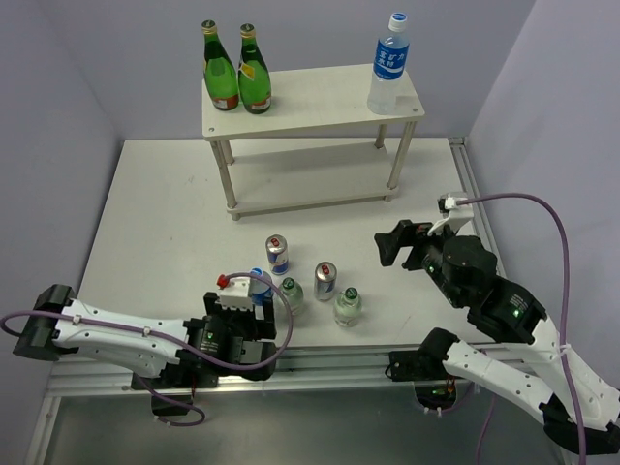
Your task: Place and organize the beverage onto the shelf
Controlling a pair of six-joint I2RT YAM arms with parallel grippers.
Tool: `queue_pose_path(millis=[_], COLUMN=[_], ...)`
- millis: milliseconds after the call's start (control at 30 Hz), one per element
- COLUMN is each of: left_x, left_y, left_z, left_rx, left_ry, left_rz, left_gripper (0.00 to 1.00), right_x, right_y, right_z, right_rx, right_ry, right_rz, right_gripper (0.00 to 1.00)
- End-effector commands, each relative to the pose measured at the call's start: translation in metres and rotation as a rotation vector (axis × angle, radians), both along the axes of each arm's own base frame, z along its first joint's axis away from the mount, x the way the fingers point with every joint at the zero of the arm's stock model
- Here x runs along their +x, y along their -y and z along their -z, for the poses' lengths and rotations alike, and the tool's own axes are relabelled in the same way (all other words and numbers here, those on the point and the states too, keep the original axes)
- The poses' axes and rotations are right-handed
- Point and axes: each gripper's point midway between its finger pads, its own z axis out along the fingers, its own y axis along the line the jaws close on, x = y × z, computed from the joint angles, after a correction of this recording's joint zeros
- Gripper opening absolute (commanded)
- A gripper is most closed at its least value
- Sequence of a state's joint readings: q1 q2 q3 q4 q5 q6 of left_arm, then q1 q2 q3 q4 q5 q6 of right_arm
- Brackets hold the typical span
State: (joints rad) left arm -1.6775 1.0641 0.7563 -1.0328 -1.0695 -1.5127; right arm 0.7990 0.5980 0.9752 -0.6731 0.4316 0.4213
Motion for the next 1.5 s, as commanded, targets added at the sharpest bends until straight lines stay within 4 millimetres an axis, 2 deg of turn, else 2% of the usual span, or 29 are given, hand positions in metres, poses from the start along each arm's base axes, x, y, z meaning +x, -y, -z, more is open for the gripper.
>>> queue_pose_path(millis=[0, 267, 300, 400, 433, 467, 500, 567, 633, 667, 900, 1233, 1333, 1367, 1467], left_x=[0.010, 0.025, 0.026, 0.030, 0.032, 0.034, 0.039, 0.044, 0.051, 0.055, 0.074, 0.080, 0.081, 0.081, 0.083], left_y=[-0.002, -0.001, 0.006, 0.008, 0.018, 0.015, 0.011, 0.013, 0.008, 0.014, 0.014, 0.020, 0.019, 0.018, 0.014], left_z=[0.001, -0.007, -0.006, 0.002, -0.001, -0.001, 0.007, 0.002, 0.004, 0.000, 0.013, 0.035, 0.038, 0.039, 0.037], left_rx=[-0.115, -0.135, -0.178, -0.135, -0.195, -0.169, -0.153, -0.172, -0.149, -0.180, -0.150, -0.113, -0.099, -0.091, -0.088], left_ry=[0.068, 0.192, 0.189, 0.187, 0.178, 0.185, 0.174, 0.182, 0.182, 0.180, 0.169, 0.138, 0.137, 0.137, 0.144], left_rz=[-0.084, -0.103, -0.106, -0.066, -0.065, -0.046, -0.050, -0.045, -0.059, -0.057, -0.075, -0.076, -0.084, -0.088, -0.111], left_gripper=[0.99, 0.99, 0.99, 0.99, 0.99, 0.99, 0.99, 0.99, 0.99, 0.99, 0.99, 0.99, 0.95, 0.81, 0.69], right_x=[-0.004, -0.005, -0.004, -0.004, -0.004, -0.004, -0.004, -0.004, -0.004, -0.004, -0.003, -0.001, -0.001, -0.001, -0.001], right_y=[-0.002, -0.003, -0.003, -0.003, -0.003, -0.003, -0.002, -0.002, -0.002, -0.003, -0.004, -0.005, -0.005, -0.005, -0.006], right_z=[0.001, 0.011, 0.010, 0.013, 0.014, 0.015, 0.014, 0.014, 0.015, 0.015, 0.019, 0.022, 0.022, 0.023, 0.023], right_rx=[0.019, 0.018, 0.018, 0.014, 0.012, 0.011, 0.013, 0.015, 0.018, 0.020, 0.021, 0.016, 0.016, 0.015, 0.016], right_ry=[0.003, -0.008, -0.006, -0.011, -0.012, -0.014, -0.013, -0.012, -0.013, -0.013, -0.020, -0.025, -0.024, -0.025, -0.025], right_rz=[-0.020, -0.025, -0.021, -0.019, -0.017, -0.017, -0.016, -0.014, -0.014, -0.014, -0.012, -0.008, -0.007, -0.007, -0.010], right_gripper=[1.00, 1.00, 1.00, 1.00, 1.00, 1.00, 1.00, 1.00, 1.00, 1.00, 1.00, 1.00, 1.00, 1.00, 1.00])
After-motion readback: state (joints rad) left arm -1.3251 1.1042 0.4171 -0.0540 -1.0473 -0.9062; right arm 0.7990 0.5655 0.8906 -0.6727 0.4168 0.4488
